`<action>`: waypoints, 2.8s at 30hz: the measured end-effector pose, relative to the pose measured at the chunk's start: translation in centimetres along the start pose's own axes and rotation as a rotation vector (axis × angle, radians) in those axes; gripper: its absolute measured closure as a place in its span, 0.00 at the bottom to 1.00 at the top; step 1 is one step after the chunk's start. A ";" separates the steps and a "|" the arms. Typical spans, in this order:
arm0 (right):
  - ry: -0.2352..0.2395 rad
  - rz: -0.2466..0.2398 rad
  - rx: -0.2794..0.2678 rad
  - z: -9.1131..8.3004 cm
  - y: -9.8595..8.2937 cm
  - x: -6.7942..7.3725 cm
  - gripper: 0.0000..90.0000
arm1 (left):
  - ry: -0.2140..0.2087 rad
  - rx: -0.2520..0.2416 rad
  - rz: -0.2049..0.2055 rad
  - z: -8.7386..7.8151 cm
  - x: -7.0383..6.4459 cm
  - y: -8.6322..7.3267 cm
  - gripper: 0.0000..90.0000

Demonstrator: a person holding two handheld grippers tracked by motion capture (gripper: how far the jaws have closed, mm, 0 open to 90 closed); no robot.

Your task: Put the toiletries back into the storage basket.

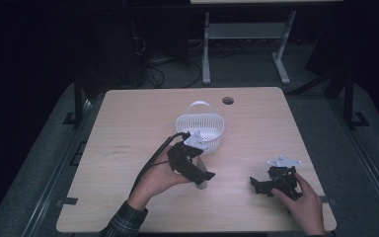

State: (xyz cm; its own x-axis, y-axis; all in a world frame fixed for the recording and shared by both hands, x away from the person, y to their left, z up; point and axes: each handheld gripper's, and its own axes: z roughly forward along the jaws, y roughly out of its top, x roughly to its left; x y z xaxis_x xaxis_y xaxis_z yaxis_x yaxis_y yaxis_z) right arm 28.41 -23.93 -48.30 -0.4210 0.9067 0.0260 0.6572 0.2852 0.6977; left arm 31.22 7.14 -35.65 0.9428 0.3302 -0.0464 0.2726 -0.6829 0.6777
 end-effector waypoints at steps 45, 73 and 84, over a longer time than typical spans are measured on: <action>0.000 0.002 -0.001 0.0 0.0 0.0 0.00 | 0.042 -0.034 -0.034 -2.0 0.9 -0.2 0.33; 0.001 0.001 -0.001 0.0 0.0 0.0 0.00 | 0.089 -0.055 -0.067 -4.7 2.8 -0.2 0.33; 0.000 0.001 -0.001 0.0 0.0 0.0 0.00 | 0.108 -0.067 -0.089 -5.6 3.9 -0.2 0.33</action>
State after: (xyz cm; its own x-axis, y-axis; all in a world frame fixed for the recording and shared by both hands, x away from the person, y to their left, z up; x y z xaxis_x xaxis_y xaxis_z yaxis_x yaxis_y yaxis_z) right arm 28.41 -23.93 -48.29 -0.4207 0.9068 0.0268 0.6568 0.2840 0.6985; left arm 33.78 12.25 -31.87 0.8882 0.4584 -0.0317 0.3374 -0.6038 0.7222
